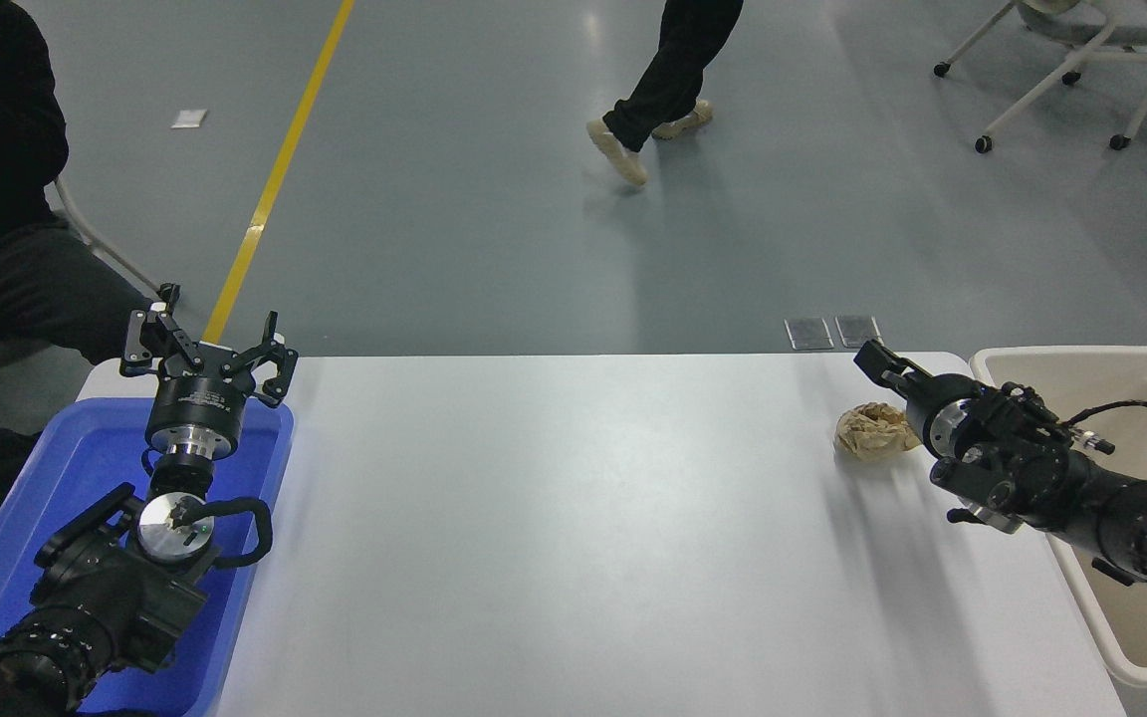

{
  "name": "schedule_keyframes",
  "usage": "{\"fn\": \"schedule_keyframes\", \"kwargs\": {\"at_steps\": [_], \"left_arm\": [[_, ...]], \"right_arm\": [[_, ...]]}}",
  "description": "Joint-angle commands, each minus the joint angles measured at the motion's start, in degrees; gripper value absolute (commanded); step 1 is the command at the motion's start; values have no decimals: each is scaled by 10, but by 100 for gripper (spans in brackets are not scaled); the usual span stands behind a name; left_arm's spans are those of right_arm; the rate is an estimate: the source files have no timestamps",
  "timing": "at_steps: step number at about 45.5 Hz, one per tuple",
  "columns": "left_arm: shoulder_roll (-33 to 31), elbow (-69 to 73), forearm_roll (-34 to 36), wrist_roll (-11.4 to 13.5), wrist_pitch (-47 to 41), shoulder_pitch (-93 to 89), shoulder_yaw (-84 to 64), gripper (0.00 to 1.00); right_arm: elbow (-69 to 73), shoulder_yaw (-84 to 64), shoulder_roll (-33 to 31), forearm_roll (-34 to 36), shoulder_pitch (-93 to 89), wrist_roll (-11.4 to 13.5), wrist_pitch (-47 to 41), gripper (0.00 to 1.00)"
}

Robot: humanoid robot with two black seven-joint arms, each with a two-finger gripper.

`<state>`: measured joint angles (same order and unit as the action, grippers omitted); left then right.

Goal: Pick up paper ball place in dustbin

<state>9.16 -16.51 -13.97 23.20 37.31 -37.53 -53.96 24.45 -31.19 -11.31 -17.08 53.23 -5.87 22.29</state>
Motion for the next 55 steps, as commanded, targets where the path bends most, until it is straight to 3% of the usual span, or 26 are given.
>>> {"fn": "schedule_keyframes", "kwargs": {"at_steps": [1, 55], "left_arm": [[0, 0, 0, 0, 0, 0, 0, 99], [0, 0, 0, 0, 0, 0, 0, 99]], "right_arm": [[-20, 1, 27, -1, -30, -3, 14, 100], [-92, -2, 59, -1, -88, 1, 7, 100]]}}
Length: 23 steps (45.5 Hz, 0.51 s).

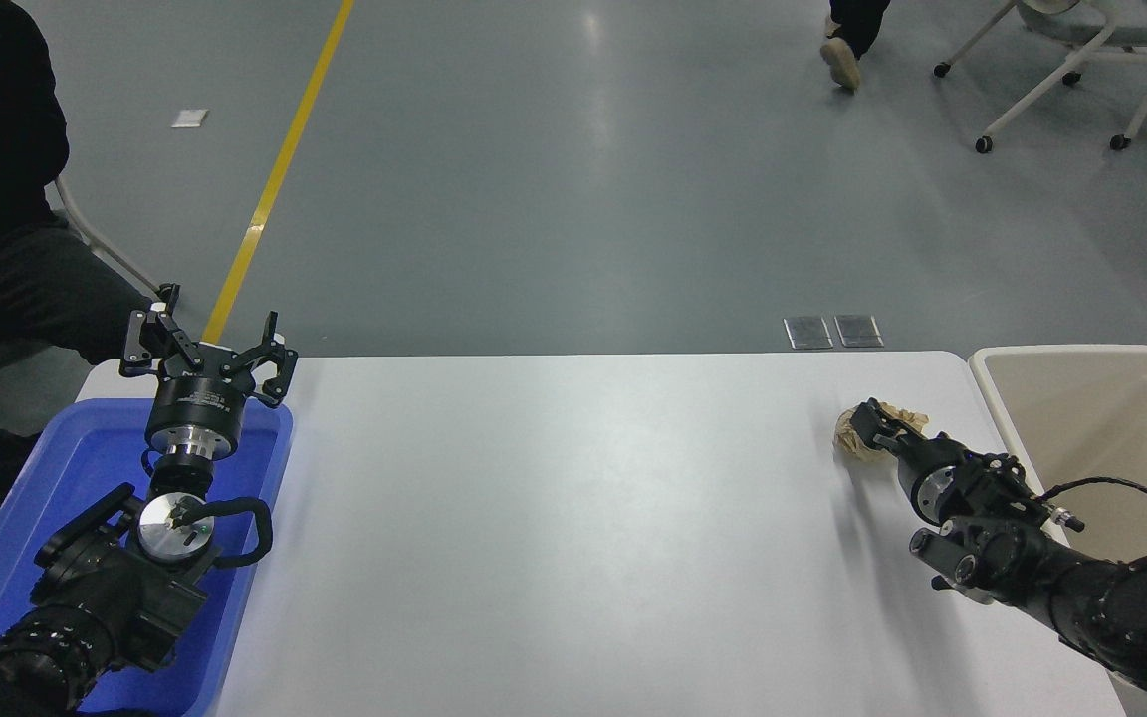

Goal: Pick up paper ball place in dustbin

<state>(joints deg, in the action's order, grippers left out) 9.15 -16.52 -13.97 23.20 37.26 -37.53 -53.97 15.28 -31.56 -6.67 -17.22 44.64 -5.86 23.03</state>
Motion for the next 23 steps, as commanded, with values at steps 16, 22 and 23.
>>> {"fn": "schedule_keyframes", "kwargs": {"at_steps": [16, 22, 23], "left_arm": [[0, 0, 0, 0, 0, 0, 0, 99], [0, 1, 0, 0, 0, 0, 0, 99], [0, 0, 0, 0, 0, 0, 0, 99]], "right_arm": [[5, 2, 32, -5, -3, 4, 0, 100], [5, 2, 33, -10, -3, 4, -4, 100], [5, 2, 33, -13, -3, 5, -7, 100]]}}
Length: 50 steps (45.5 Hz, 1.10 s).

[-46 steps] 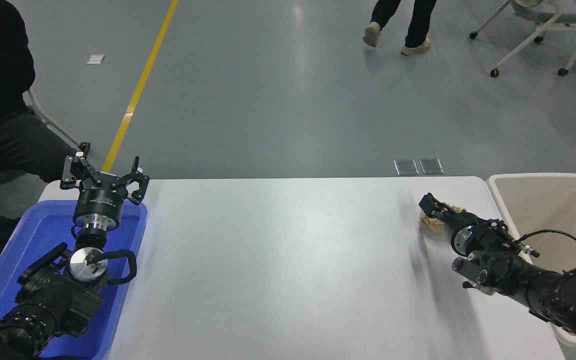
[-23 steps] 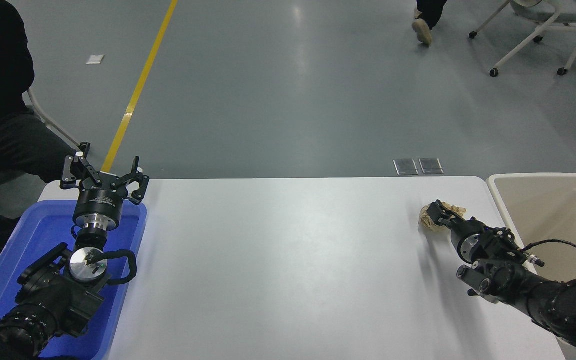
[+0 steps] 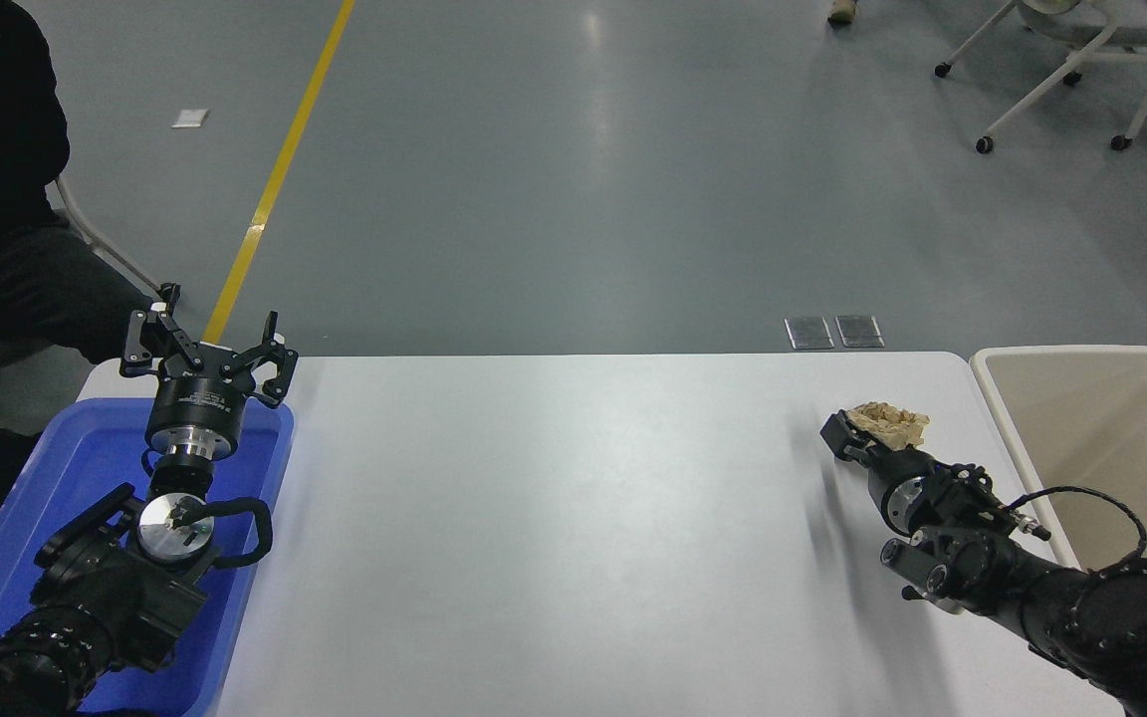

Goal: Pick up paper ball place in dustbin

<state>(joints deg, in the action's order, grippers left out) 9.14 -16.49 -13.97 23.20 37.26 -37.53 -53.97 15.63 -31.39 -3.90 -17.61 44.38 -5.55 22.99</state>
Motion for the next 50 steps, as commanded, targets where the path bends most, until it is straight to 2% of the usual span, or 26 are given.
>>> {"fn": "schedule_keyframes", "kwargs": {"at_steps": [1, 12, 37, 50], "left_arm": [[0, 1, 0, 0, 0, 0, 0, 99], [0, 0, 0, 0, 0, 0, 0, 99], [0, 0, 0, 0, 0, 0, 0, 99], [0, 0, 0, 0, 0, 0, 0, 99]], "right_arm": [[2, 0, 6, -14, 0, 2, -8, 100], [2, 1, 6, -25, 0, 11, -12, 98], [-24, 26, -18, -24, 9, 11, -38, 98], [-35, 45, -12, -8, 9, 35, -76, 98]]}}
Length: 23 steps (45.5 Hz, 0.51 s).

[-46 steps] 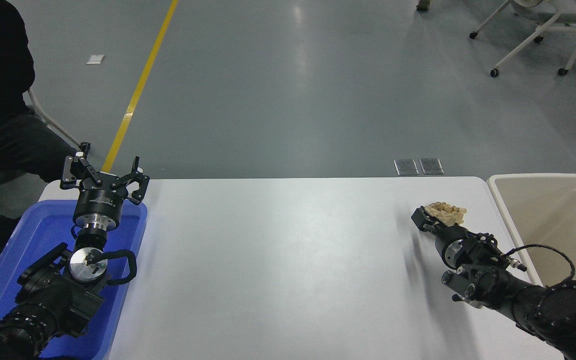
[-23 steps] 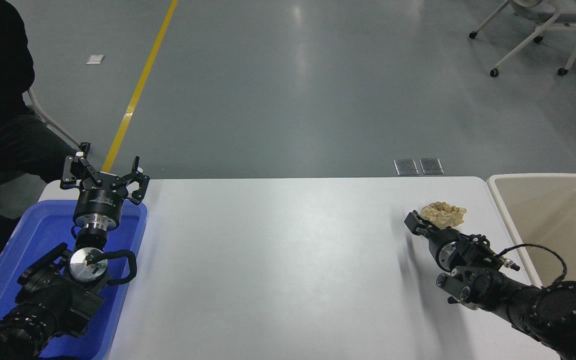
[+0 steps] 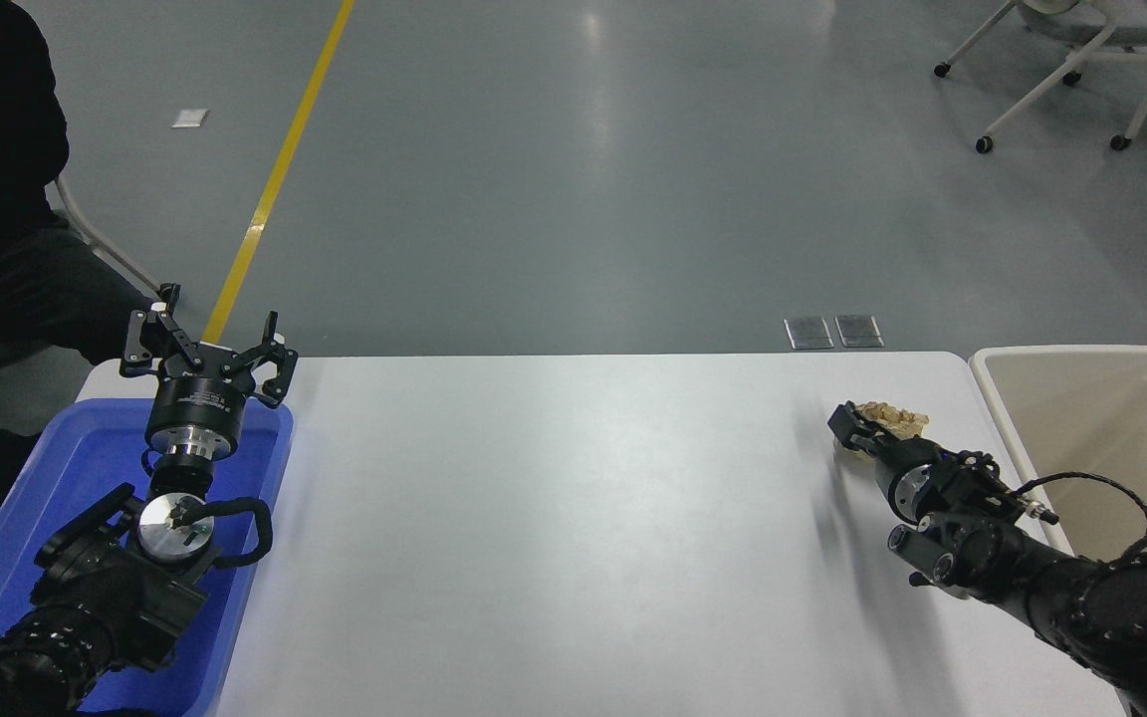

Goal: Pick up paper ball place in dustbin

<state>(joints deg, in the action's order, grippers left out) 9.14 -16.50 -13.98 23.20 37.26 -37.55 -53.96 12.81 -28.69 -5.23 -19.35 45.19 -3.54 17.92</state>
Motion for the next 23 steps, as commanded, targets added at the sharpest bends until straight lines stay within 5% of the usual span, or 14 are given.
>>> {"fn": "schedule_keyframes", "kwargs": {"at_steps": [1, 10, 23], "left_arm": [[0, 0, 0, 0, 0, 0, 0, 99], [0, 1, 0, 0, 0, 0, 0, 99], [0, 1, 0, 0, 0, -1, 0, 99]], "right_arm": [[-7, 25, 1, 9, 1, 20, -29, 98], [-7, 72, 5, 9, 0, 51, -51, 98], [-6, 86, 11, 8, 0, 55, -50, 98]]}}
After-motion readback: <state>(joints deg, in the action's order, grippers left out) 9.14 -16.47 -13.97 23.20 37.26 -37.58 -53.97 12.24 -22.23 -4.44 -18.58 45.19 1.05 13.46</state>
